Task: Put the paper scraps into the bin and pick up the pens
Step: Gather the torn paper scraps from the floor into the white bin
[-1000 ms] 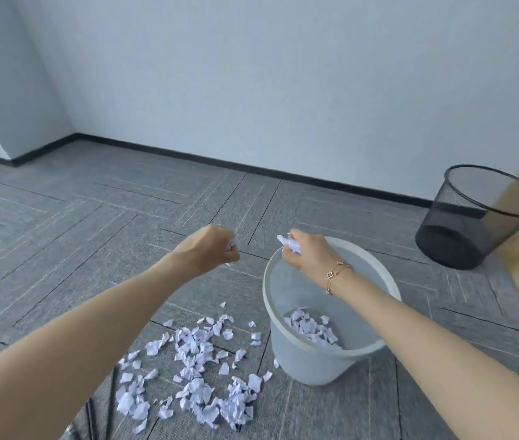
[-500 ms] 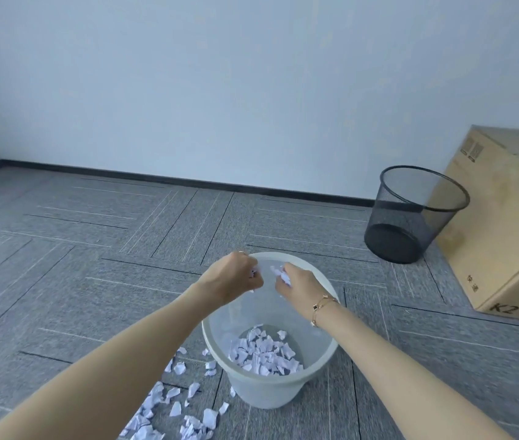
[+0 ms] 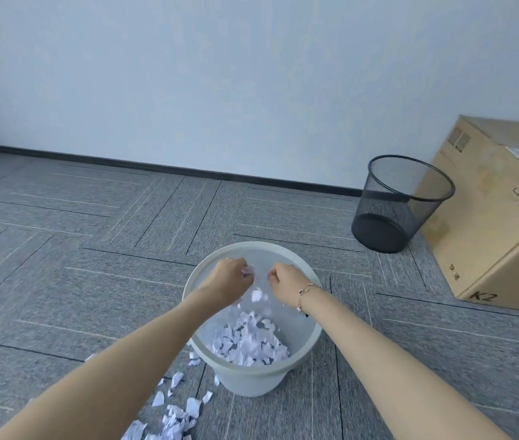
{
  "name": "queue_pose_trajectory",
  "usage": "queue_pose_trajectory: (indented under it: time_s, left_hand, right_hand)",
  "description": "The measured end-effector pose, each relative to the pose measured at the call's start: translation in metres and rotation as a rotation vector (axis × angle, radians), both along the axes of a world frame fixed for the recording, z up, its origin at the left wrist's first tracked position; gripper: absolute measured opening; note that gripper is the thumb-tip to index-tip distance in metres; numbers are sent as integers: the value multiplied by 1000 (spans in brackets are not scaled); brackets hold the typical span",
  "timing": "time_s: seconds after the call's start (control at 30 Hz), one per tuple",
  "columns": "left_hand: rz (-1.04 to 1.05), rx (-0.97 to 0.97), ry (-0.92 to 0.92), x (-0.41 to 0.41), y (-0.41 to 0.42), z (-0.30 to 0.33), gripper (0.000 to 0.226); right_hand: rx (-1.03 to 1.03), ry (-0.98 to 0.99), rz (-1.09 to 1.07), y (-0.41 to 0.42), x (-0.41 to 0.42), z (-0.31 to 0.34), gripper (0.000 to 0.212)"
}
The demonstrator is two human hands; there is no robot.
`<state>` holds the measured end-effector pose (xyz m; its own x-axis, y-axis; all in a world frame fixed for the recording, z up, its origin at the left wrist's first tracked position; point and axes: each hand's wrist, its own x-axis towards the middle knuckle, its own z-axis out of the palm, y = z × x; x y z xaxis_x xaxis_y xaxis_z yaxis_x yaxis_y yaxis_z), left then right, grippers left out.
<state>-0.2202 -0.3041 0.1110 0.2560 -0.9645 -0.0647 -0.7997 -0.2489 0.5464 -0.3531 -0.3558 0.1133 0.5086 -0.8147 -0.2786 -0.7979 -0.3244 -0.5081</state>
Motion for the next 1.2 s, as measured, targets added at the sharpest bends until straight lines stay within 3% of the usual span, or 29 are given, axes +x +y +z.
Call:
queue_pose_trajectory:
  time_s: [0.1, 0.17, 0.27, 0.47, 0.6, 0.77, 0.83, 0.97, 1.2]
  left_hand:
    - [40, -20, 25, -1, -1, -9, 29]
    - [-37, 84, -10, 1, 0, -17, 22]
    - [-187, 222, -63, 8, 2, -20, 33]
    - [-135, 43, -15, 14, 6, -11, 42]
    - [-348, 280, -97, 7, 25, -2, 70]
    - [-408, 474, -351, 21, 34, 5, 71]
    - [-354, 380, -305, 33, 38, 12, 61]
    - [-193, 66, -215, 67, 56, 38, 40]
    - [-60, 80, -269, 139, 110, 37, 39]
  right_hand:
    - [-37, 23, 37, 3, -5, 1, 22]
    - [-22, 70, 61, 6, -5, 2, 21]
    - [-11, 126, 86, 9, -3, 1, 24]
    - [-62, 114, 100, 11, -4, 0, 23]
    - [-60, 159, 120, 14, -4, 3, 16]
    - [-22, 384, 275, 21, -7, 10, 59]
    - [21, 345, 260, 24, -6, 13, 60]
    - [22, 192, 222, 34, 9, 30, 40]
    - [-233, -68, 343, 71, 69, 47, 30]
